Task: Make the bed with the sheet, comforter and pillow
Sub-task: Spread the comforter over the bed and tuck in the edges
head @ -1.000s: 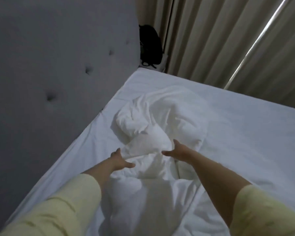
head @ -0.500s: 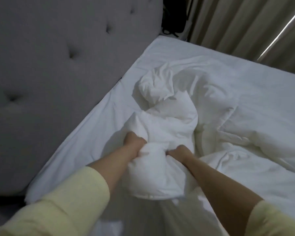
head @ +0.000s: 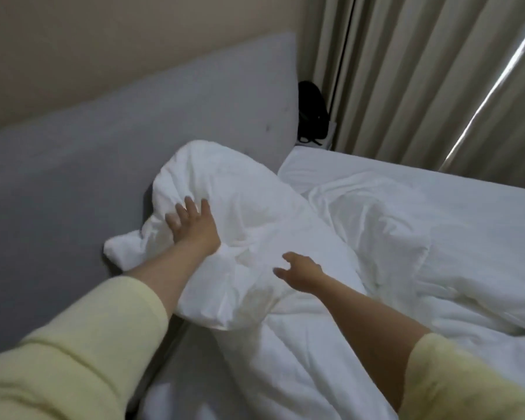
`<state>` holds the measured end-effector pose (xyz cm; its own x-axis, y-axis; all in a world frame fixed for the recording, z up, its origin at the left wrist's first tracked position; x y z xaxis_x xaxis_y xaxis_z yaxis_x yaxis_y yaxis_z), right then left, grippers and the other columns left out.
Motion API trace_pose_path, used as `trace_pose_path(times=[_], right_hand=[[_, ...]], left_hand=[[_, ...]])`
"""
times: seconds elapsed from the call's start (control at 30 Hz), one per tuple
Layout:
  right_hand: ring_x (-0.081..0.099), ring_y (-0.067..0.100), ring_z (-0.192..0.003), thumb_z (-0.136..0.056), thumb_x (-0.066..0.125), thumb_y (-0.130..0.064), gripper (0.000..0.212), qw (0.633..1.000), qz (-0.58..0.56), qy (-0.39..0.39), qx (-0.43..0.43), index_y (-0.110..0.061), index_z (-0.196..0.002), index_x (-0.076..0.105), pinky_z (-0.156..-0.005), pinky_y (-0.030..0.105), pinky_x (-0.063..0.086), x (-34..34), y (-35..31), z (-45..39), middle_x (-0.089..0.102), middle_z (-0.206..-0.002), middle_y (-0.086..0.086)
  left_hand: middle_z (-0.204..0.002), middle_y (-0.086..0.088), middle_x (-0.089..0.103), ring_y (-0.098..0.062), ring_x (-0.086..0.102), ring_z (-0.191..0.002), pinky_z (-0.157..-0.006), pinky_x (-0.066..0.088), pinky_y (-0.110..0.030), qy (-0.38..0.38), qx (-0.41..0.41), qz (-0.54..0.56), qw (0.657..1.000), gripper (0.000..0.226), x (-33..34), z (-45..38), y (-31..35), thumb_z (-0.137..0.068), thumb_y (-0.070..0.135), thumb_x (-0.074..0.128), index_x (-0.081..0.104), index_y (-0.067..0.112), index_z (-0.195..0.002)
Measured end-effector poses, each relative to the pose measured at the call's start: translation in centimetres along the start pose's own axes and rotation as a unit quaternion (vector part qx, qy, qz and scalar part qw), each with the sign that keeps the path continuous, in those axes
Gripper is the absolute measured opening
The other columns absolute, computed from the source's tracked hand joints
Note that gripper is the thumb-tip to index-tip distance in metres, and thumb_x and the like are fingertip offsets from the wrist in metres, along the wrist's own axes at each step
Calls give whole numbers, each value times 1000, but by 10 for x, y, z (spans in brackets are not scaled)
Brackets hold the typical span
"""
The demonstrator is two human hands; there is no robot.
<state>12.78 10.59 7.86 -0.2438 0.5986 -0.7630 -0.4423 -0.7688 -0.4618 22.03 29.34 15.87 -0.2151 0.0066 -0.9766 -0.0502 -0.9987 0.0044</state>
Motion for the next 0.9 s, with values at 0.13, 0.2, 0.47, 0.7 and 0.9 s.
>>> trace_pose_path(times=[0.13,0.2,0.47,0.7,0.9], right_hand=[[39,24,-136,-97,44,-38,54,993,26,38,110,-13,-143,35,-113,36,31,-13,137,61,42,-148,6],[41,25,-135,-97,45,-36,53,981,15,65,184,-12,-144,34,-112,36,33,-25,212,112,41,-148,7],[41,28,-134,-95,50,-34,59,904,-73,165,387,-9,-145,30,-108,39,37,-47,433,318,37,-148,10],[31,28,-140,-89,60,-32,80,869,-172,184,425,-13,-151,12,-113,42,31,-34,600,419,13,-158,5],[22,23,-145,-85,65,-37,90,904,-147,131,380,-20,-152,7,-112,42,30,-45,689,430,4,-161,-1]], left_hand=[[-158,-14,3,-36,2,-146,-118,4,-54,-114,85,-40,989,59,58,32,48,-93,19,44,22,13,-147],[-150,-14,23,-34,22,-140,-115,18,-50,-149,151,-50,976,52,76,63,102,-93,23,45,33,13,-142],[-147,-11,37,-29,40,-133,-110,36,-41,-221,397,11,891,60,131,246,336,-89,29,58,36,13,-142],[-158,-6,14,-29,20,-144,-116,23,-47,-230,458,10,859,88,223,431,500,-84,42,64,12,20,-151],[-160,-4,-15,-32,-11,-148,-118,-1,-52,-176,478,-73,857,92,274,506,594,-89,37,59,-8,24,-152]])
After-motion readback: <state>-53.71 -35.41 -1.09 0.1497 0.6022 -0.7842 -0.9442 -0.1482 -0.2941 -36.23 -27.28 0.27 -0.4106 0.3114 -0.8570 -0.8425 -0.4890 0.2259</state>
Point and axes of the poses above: each hand's wrist, its own z-axis away from the middle knuckle, its own x-axis out of the palm, y = z × x, the point moved 6 cm from there along -z, towards the middle knuckle
